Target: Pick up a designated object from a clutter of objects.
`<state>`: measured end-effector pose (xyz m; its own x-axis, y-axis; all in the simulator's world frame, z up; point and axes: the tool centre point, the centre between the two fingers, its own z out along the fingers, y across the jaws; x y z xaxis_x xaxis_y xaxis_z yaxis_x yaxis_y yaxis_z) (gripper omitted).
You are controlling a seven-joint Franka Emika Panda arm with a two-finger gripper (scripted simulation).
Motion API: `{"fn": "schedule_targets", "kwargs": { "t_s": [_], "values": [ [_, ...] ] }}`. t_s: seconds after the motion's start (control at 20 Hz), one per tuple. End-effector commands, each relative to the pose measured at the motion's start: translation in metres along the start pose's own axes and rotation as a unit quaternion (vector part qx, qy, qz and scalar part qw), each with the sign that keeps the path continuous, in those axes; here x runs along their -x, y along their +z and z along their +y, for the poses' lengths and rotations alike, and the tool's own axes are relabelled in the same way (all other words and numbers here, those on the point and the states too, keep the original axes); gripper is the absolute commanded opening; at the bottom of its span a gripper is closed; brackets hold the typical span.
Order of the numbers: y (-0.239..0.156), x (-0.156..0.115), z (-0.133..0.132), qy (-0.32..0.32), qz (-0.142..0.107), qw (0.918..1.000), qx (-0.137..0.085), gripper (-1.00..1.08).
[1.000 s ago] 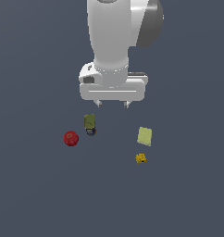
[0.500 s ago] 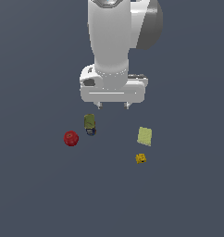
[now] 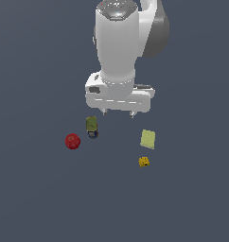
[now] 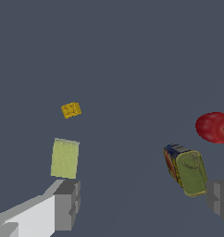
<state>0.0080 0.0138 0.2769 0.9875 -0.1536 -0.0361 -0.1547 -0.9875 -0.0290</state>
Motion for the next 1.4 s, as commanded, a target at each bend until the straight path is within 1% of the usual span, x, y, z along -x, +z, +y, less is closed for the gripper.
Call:
{"fn": "schedule_targets", "kwargs": {
  "t_s": [0.0, 0.3, 0.65, 1.0, 1.35],
  "values": [
    [0.006, -0.004, -0.004, 0.021, 0.000, 0.9998, 0.000, 1.00],
    [0.023, -0.015, -0.018, 0.084, 0.002, 0.9965, 0.001, 1.00],
    [0.046, -0.028, -0.035, 0.160, 0.004, 0.9870, 0.003, 1.00],
    [0.070, -0.039, -0.052, 0.236, 0.007, 0.9717, 0.003, 1.00],
    [0.095, -0.048, -0.069, 0.310, 0.010, 0.9507, 0.004, 1.00]
  ]
}}
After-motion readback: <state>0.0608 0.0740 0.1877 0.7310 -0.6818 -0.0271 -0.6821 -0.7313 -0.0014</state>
